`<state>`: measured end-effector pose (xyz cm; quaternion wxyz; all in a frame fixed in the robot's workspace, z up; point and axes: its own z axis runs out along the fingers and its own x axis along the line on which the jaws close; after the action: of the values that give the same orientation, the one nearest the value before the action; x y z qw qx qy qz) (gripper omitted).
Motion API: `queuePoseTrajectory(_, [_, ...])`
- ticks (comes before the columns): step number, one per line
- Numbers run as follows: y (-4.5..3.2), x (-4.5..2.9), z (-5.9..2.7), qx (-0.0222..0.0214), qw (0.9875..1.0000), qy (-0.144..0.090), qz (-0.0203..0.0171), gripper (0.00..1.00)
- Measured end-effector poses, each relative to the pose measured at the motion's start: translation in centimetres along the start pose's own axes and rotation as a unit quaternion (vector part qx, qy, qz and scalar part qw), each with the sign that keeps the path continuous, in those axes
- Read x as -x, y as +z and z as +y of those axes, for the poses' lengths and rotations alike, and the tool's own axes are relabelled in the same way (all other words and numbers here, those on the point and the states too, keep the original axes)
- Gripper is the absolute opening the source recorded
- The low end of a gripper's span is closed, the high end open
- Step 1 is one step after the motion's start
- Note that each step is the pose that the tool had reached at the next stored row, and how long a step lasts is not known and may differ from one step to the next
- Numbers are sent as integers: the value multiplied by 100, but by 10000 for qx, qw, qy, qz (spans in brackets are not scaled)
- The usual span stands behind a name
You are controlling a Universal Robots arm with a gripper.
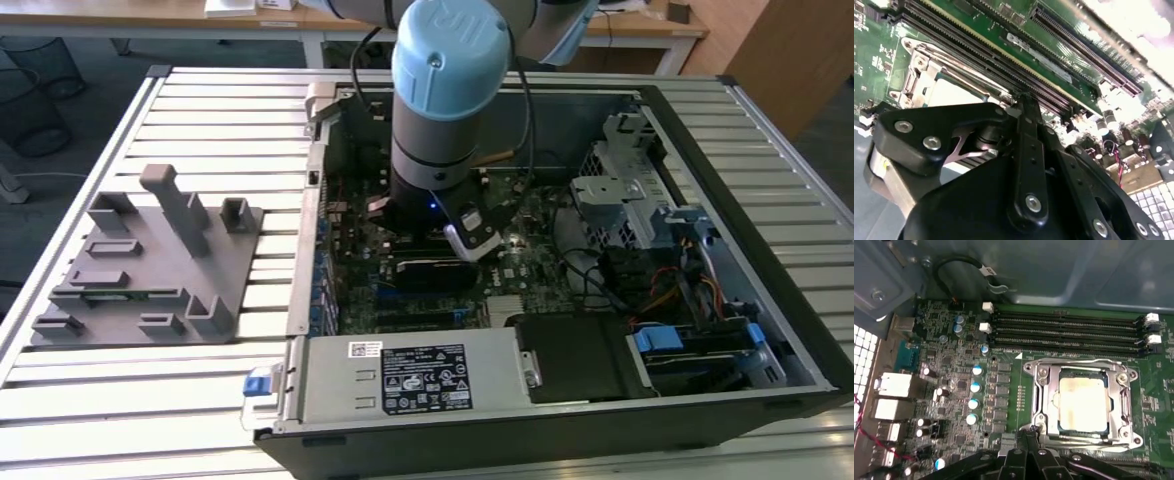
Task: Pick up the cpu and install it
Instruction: 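Install the second cpu locking lever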
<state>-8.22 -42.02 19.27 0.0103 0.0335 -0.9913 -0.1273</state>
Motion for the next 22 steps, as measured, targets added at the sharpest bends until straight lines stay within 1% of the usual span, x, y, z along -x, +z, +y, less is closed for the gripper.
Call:
queuePoseTrajectory(3, [-11,0,10,3,10000,0,-1,11])
queuePoseTrajectory(7, [-50,0,24,4,10000,0,-1,11])
queuePoseTrajectory(15, [-201,-3,64,14,10000,0,-2,11])
queuePoseTrajectory(22, [-206,-2,65,16,10000,0,-2,11])
